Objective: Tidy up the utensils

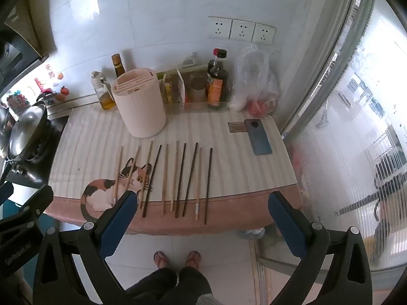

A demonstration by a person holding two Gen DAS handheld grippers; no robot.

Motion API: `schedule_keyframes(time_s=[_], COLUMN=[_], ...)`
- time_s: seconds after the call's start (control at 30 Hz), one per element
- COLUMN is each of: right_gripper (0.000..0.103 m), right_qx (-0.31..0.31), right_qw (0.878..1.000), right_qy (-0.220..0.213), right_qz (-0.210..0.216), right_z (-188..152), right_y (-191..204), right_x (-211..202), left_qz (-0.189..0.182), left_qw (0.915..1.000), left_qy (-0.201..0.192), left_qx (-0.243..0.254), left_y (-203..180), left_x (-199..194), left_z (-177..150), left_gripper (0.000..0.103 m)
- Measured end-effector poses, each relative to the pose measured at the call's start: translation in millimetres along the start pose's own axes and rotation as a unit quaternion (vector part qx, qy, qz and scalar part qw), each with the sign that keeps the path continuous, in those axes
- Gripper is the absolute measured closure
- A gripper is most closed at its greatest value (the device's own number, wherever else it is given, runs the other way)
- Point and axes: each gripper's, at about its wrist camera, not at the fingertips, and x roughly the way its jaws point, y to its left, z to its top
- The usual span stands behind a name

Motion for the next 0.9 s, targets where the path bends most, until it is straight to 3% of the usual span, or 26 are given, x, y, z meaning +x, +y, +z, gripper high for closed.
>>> schedule_keyframes(time_s=[0.6,0.9], right_gripper=[0.000,0.000], right_qx=[-0.004,-0.003], right_qw=[1.000,1.000], right_qy=[-0.001,-0.001], right_qz=[-0.008,-0.009], right_z=[-8.0,-9.8], right_y=[-1.7,0.4], right_x=[-3.3,-3.8], left_qz=[-0.003,-0.008], left_qw=[0.9999,0.9999], left_qy=[0.009,0.006], left_qx=[-0.004,-0.005], left_y=[-13.6,-2.2], left_x=[-5.0,-6.5], left_z=[-6.9,-6.6], left_gripper=[0.000,0.000])
